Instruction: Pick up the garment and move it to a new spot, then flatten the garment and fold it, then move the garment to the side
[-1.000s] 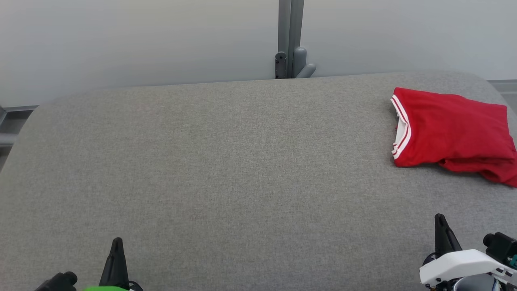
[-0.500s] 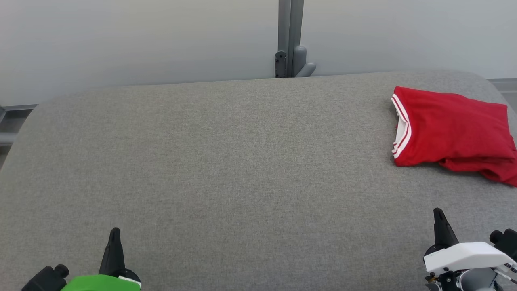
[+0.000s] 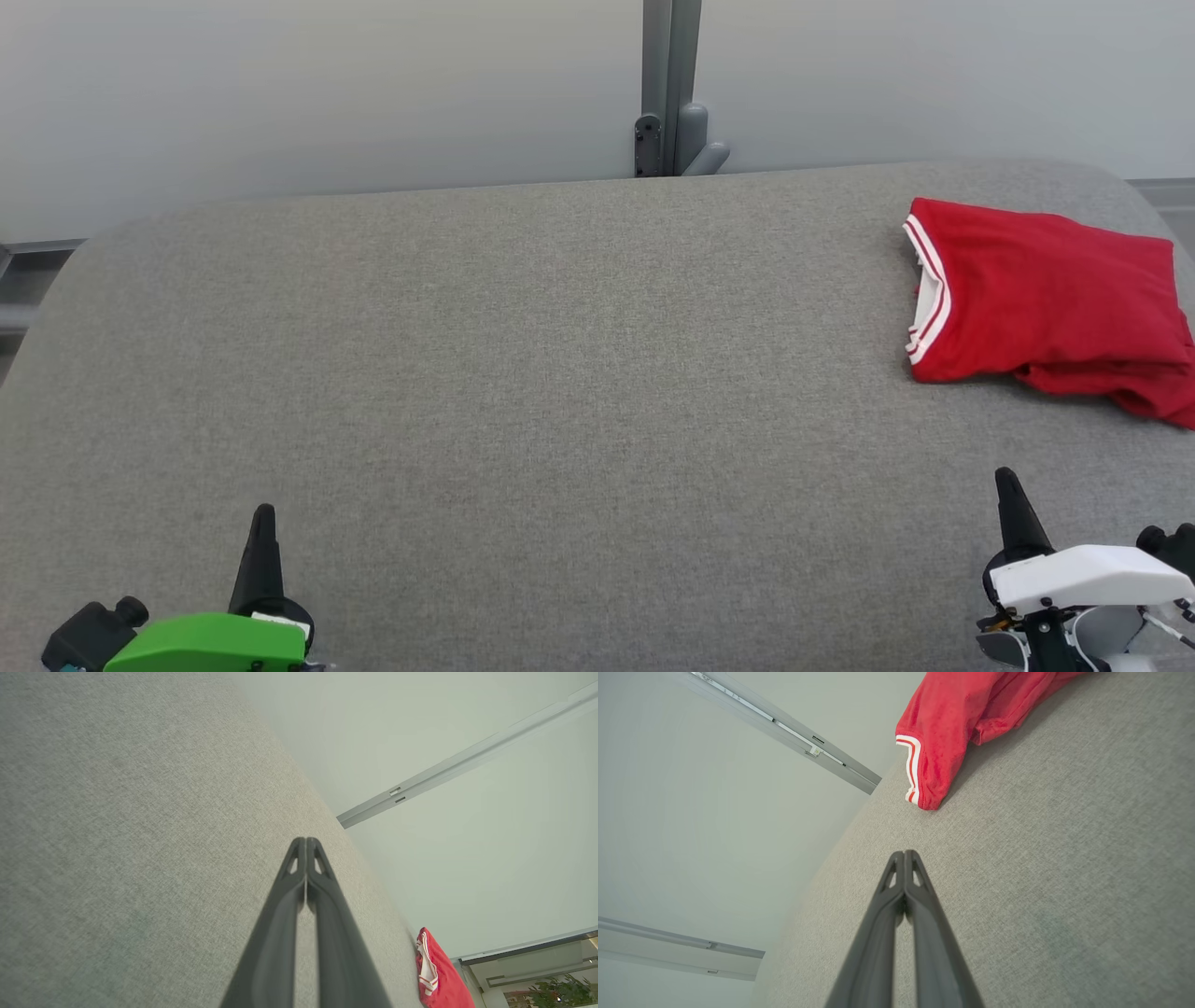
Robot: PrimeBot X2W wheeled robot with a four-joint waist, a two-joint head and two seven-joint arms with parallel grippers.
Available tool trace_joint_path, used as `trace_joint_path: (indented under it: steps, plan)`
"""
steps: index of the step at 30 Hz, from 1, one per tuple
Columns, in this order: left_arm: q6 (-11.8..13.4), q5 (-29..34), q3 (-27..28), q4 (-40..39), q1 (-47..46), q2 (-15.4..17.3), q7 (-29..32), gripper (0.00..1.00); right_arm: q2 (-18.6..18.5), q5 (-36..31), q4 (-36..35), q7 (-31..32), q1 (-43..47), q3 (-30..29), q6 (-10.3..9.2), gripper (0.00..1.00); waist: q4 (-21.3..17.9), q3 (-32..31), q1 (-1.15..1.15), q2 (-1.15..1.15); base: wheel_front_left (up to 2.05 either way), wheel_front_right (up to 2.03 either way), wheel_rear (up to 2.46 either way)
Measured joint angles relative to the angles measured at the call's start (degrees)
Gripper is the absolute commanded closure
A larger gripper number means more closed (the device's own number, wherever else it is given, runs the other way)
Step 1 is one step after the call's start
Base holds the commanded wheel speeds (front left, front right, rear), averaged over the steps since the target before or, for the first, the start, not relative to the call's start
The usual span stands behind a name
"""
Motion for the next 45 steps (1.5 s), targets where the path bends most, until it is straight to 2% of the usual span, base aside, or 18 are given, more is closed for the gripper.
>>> trace_joint_path:
  steps: [18,45]
  plan:
    - [-0.05,-10.09,0.52,0.24,-2.3,0.02,2.63,1.0,-0.2,12.21,-0.62,2.69,-1.48,0.22,-0.04,1.0,-0.04,0.23,0.0,0.0,0.0,0.0,0.0]
    - [-0.25,-22.4,1.15,0.48,-5.11,0.1,5.72,1.0,-0.4,26.71,-1.25,6.13,-3.31,0.49,-0.05,1.0,-0.09,0.56,0.0,0.0,0.0,0.0,0.0]
